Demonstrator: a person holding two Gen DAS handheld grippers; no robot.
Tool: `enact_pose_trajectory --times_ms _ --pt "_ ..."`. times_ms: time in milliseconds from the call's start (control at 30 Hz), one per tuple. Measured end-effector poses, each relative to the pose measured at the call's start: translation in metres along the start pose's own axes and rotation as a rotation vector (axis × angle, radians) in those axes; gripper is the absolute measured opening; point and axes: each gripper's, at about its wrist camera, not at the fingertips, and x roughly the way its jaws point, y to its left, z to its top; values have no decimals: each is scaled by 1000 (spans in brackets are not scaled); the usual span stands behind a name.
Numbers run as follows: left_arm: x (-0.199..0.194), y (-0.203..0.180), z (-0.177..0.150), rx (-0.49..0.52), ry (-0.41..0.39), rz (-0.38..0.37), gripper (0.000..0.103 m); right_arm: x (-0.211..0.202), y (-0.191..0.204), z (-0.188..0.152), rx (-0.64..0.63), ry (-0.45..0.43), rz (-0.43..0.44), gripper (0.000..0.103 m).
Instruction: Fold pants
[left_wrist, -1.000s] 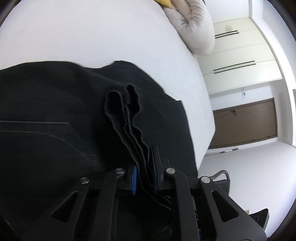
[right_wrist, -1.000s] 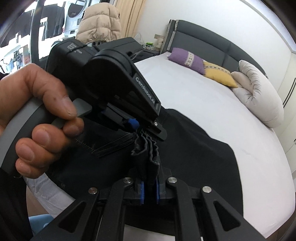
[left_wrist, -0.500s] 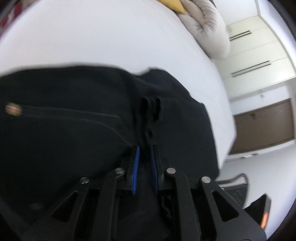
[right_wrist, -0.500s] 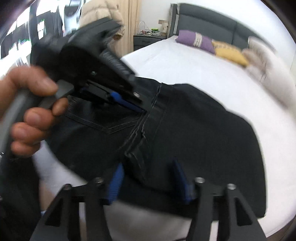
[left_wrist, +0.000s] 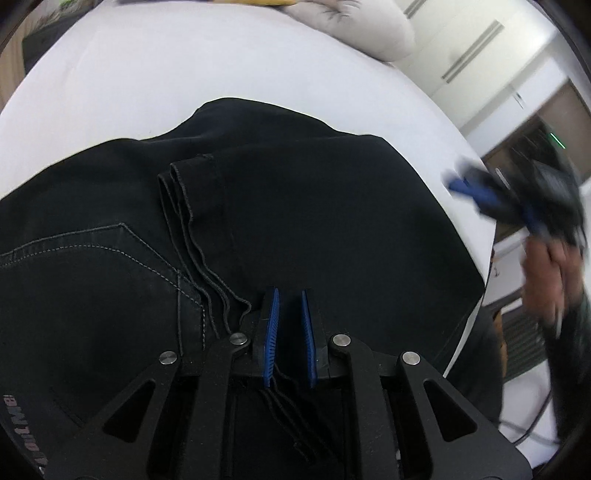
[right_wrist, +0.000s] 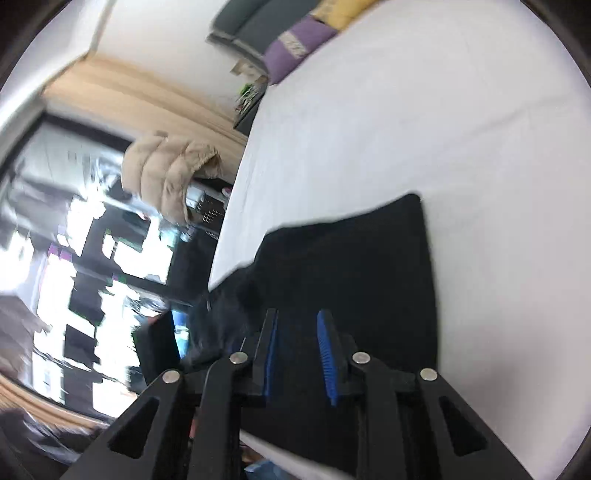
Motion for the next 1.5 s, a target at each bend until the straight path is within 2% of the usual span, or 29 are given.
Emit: enact_pose_trajectory --times_ms 67,167,200,233,267,300,367,533,733,900,1133,1267,1433,1500 --pt "-1 4 -2 2 5 -9 12 14 -17 25 30 9 5 25" --pt "3 9 -2 -8 7 -30 12 45 -37 51 65 73 7 24" --pt "-2 17 -6 -8 6 -36 12 57 -44 56 81 101 -10 20" --pt "-8 27 -10 -8 4 -45 12 66 -51 55 95 125 -23 6" --pt "-8 29 -10 -12 3 -54 12 70 -58 54 110 139 -24 1" --pt "-7 31 -10 -17 3 -60 12 70 -64 53 126 141 -9 1" --pt "-8 35 -10 -20 2 -67 12 61 -69 43 141 129 28 1" --pt "-9 42 -7 -11 -9 -63 12 40 -67 5 123 150 46 1" --pt "-6 36 -21 2 -26 -54 12 22 -52 -44 101 174 35 1" --pt "-8 32 -28 8 -46 -44 12 7 -48 -76 123 137 30 0" --pt "-20 30 -36 11 -87 -32 12 16 -53 -81 127 108 -36 0" --pt "-42 26 -46 -8 -135 -21 12 14 -56 -81 103 85 -55 0" --pt "-76 32 -61 -63 -172 66 12 15 -55 -80 103 57 -90 0" --pt "-99 38 -65 -95 -212 75 12 15 -53 -80 103 46 -111 0"
